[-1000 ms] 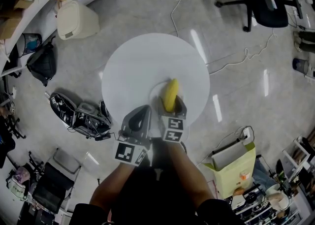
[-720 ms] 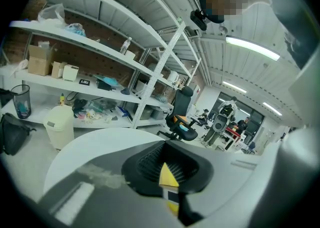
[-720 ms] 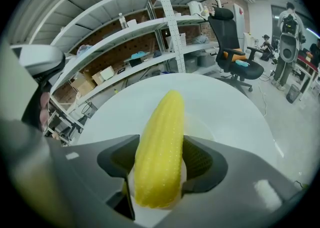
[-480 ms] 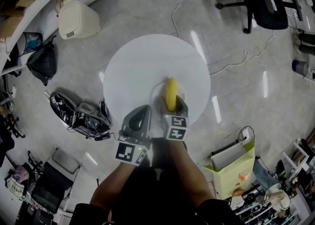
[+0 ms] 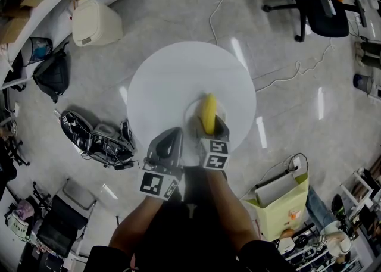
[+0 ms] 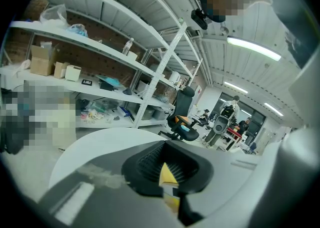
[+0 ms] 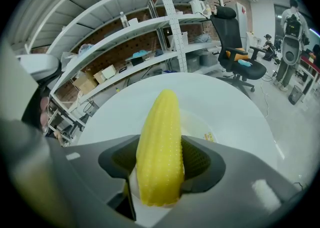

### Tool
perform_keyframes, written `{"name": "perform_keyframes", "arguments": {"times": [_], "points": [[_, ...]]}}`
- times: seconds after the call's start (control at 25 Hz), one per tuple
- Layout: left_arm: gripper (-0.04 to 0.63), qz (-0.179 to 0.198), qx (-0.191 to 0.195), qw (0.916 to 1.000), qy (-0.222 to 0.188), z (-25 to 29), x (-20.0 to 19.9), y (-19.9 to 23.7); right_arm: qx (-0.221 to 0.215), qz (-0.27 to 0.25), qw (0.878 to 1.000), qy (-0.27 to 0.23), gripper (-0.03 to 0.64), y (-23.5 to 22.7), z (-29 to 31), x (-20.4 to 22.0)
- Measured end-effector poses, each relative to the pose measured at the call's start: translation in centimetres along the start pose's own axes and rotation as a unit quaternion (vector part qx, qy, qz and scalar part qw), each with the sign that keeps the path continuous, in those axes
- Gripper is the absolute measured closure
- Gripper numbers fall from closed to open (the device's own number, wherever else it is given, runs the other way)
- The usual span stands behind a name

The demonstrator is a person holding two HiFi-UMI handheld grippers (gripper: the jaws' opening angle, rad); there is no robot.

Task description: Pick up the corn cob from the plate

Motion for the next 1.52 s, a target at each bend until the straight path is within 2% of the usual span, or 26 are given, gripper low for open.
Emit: {"name": "perform_keyframes", "arguments": {"times": [0.52,1.52], "points": [[0.594,-0.002,-0.003,1.0000,-0.005,-0.8,-0.2,0.6,-0.002,-0.005,1.000,0.004,0.364,0.2,-0.1,0.8],[0.594,-0.001,-0.004,0.9994,-0.035,-4.1,-1.4,0.3,-0.009,-0.025,0.999,-0.042,0.364,2.3,-3.5,-0.2]]}}
Point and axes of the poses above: the fingertips, and each gripper's own axes: z forward along the fingers, y to its left, x out of its underside, the point moved 8 cm from there along -z, backward along the fingers, and after that the axes turned 11 degrees about -x, right-handed, at the moved point
